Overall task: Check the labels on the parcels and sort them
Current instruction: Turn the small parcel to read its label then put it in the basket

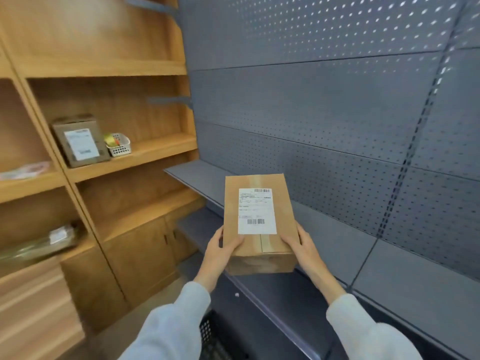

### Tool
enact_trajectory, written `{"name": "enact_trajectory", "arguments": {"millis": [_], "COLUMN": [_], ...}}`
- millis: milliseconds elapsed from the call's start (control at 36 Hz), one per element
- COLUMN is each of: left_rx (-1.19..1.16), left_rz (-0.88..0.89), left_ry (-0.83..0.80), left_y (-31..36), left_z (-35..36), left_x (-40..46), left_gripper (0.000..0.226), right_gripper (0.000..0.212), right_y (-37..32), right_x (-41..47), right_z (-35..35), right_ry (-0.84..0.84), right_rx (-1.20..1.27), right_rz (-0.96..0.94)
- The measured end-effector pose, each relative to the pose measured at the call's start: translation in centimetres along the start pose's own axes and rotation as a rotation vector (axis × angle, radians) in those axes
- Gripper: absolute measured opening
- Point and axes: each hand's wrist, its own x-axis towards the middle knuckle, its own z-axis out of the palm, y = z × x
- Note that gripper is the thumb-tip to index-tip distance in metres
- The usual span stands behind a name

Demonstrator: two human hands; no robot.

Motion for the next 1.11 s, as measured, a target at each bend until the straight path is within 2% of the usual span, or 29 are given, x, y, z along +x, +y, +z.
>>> {"name": "enact_trajectory", "arguments": {"millis": [83, 139, 222, 361, 500, 583, 667, 778, 889, 1028, 1111], "left_rx": [0.016, 0.034, 0.028, 0.028, -0.026, -0.052, -0.068, -0.102, -0.113, -0.133, -0.138], "left_rz": [-0.028, -0.05, -0.068, -0.129, -0.193, -0.225, -0.249, -0.288, -0.324, -0.354, -0.378], "left_ry": [0.07, 0.118, 0.201, 0.299, 0.368, 0.391, 0.417, 0.422, 0.436, 0.481, 0.502], "left_y": [-1.3, -2.4, -3.9, -7.0, -10.9, -13.2, -15.5, -18.3, -21.3, -26.3, -30.1], "left_z": [-4.2, -7.0, -10.9, -16.2, -20.3, -21.8, -22.6, -23.7, -24.2, -24.0, -23.7], "left_x": [-0.8, -1.6, -3.2, -5.5, -7.7, -8.8, -9.7, -10.3, -10.6, -9.9, -9.1], "left_gripper": [0.077, 0.081, 0.067, 0.039, 0.027, 0.031, 0.042, 0.044, 0.043, 0.036, 0.036], "right_gripper": [0.062, 0.064, 0.08, 0.068, 0.074, 0.067, 0.084, 0.089, 0.077, 0.081, 0.073], "right_y": [-0.9, -0.6, 0.4, 1.6, 3.2, 4.7, 6.8, 8.9, 11.1, 16.4, 20.2], "right_x": [0.0, 0.1, 0.1, -0.6, -1.9, -2.8, -3.9, -4.7, -5.0, -4.0, -3.5], "right_z": [4.7, 7.7, 12.4, 18.7, 23.9, 26.3, 28.4, 30.6, 31.9, 33.5, 34.6], "right_ry": [-0.07, -0.12, -0.201, -0.31, -0.371, -0.388, -0.417, -0.432, -0.455, -0.493, -0.506], "right_rx": [0.031, 0.043, 0.051, 0.031, 0.018, 0.003, -0.021, -0.02, -0.065, -0.094, -0.111], "right_rz": [0.001, 0.004, 0.025, 0.018, 0.048, 0.085, 0.137, 0.179, 0.223, 0.27, 0.289]}}
